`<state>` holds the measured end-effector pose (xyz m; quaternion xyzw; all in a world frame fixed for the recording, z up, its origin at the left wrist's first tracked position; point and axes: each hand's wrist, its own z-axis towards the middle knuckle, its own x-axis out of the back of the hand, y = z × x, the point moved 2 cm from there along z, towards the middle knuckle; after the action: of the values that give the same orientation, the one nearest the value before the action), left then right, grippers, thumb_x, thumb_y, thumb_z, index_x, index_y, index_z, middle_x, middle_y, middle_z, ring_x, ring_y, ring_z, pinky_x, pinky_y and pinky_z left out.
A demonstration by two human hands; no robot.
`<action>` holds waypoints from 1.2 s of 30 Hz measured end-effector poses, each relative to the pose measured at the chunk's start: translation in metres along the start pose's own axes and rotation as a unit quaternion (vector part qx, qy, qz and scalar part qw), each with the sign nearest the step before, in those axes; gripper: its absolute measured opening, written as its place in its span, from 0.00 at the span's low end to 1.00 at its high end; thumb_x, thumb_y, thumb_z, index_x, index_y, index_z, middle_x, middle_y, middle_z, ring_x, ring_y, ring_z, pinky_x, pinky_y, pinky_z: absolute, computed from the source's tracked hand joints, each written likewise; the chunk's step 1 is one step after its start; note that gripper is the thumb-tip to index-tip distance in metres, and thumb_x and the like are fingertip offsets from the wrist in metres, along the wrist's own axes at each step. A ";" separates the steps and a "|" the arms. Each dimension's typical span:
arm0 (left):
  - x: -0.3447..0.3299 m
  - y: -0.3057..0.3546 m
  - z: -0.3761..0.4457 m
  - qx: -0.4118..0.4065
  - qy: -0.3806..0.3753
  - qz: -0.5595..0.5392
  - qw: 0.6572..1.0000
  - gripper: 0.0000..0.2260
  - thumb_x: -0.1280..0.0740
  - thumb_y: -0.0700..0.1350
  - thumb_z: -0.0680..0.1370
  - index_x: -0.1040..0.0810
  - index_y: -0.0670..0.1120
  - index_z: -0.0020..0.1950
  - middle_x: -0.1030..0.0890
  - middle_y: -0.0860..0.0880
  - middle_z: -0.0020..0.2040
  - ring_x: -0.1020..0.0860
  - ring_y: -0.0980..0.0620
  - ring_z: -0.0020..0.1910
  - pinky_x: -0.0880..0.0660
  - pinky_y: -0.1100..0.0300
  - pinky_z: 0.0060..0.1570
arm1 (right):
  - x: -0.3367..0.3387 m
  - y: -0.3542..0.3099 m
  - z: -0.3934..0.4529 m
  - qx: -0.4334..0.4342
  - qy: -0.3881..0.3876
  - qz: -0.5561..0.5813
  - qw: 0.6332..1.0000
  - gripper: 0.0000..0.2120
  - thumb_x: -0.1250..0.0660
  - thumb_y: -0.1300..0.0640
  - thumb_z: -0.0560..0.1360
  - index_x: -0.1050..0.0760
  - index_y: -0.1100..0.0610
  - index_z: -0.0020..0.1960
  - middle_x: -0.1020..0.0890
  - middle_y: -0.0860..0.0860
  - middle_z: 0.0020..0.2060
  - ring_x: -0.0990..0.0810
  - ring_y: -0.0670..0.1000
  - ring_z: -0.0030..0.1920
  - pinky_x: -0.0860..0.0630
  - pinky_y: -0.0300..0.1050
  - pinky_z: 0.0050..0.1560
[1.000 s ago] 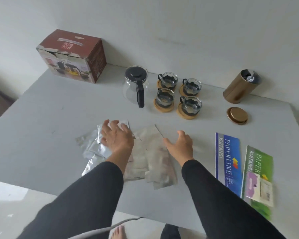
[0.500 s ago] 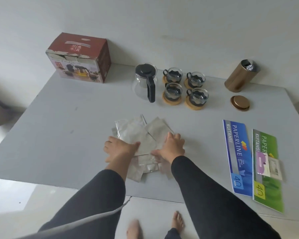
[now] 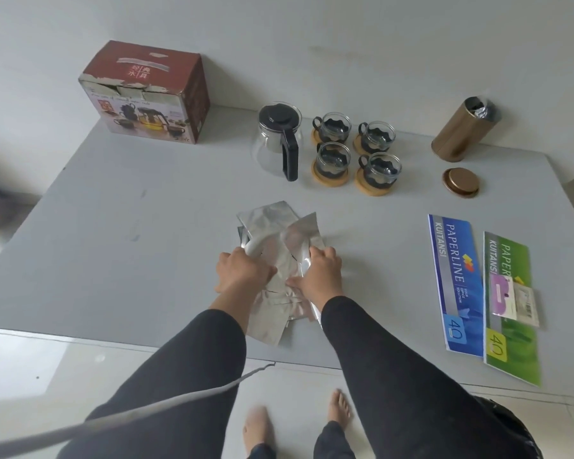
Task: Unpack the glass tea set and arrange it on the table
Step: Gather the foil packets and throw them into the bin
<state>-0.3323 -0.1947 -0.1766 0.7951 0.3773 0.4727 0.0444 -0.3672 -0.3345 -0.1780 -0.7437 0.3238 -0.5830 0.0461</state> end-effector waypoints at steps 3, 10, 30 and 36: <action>0.000 0.000 -0.002 -0.036 0.003 -0.008 0.999 0.13 0.29 0.51 0.69 0.29 0.48 0.47 0.27 0.48 0.52 0.26 0.47 0.52 0.26 0.51 0.54 | -0.003 -0.001 -0.002 0.006 -0.007 0.024 1.000 0.34 0.23 0.52 0.66 0.33 0.58 0.67 0.32 0.56 0.60 0.33 0.57 0.61 0.35 0.42 0.60; 0.007 0.000 -0.009 -0.136 -0.010 -0.005 0.991 0.07 0.35 0.41 0.74 0.27 0.47 0.50 0.24 0.49 0.41 0.28 0.46 0.41 0.32 0.58 0.39 | -0.008 -0.006 -0.010 0.025 -0.009 0.100 0.995 0.35 0.26 0.60 0.68 0.35 0.53 0.72 0.30 0.58 0.60 0.30 0.58 0.62 0.34 0.42 0.62; 0.004 0.000 -0.026 -0.126 -0.056 -0.147 0.980 0.09 0.40 0.37 0.77 0.30 0.51 0.51 0.19 0.50 0.29 0.22 0.60 0.26 0.31 0.66 0.27 | 0.013 0.000 -0.013 0.001 0.016 0.221 0.975 0.24 0.33 0.65 0.74 0.30 0.51 0.68 0.21 0.54 0.58 0.23 0.55 0.57 0.29 0.37 0.56; 0.009 0.012 -0.032 -0.139 -0.063 -0.160 0.975 0.11 0.40 0.37 0.78 0.30 0.52 0.54 0.18 0.49 0.31 0.22 0.64 0.22 0.29 0.68 0.25 | 0.028 0.000 -0.016 0.005 0.038 0.213 0.976 0.23 0.34 0.66 0.74 0.29 0.53 0.67 0.21 0.56 0.57 0.23 0.56 0.57 0.30 0.36 0.55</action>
<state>-0.3483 -0.2068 -0.1476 0.7388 0.4265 0.4565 0.2527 -0.3783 -0.3446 -0.1493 -0.6347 0.4728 -0.5898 0.1606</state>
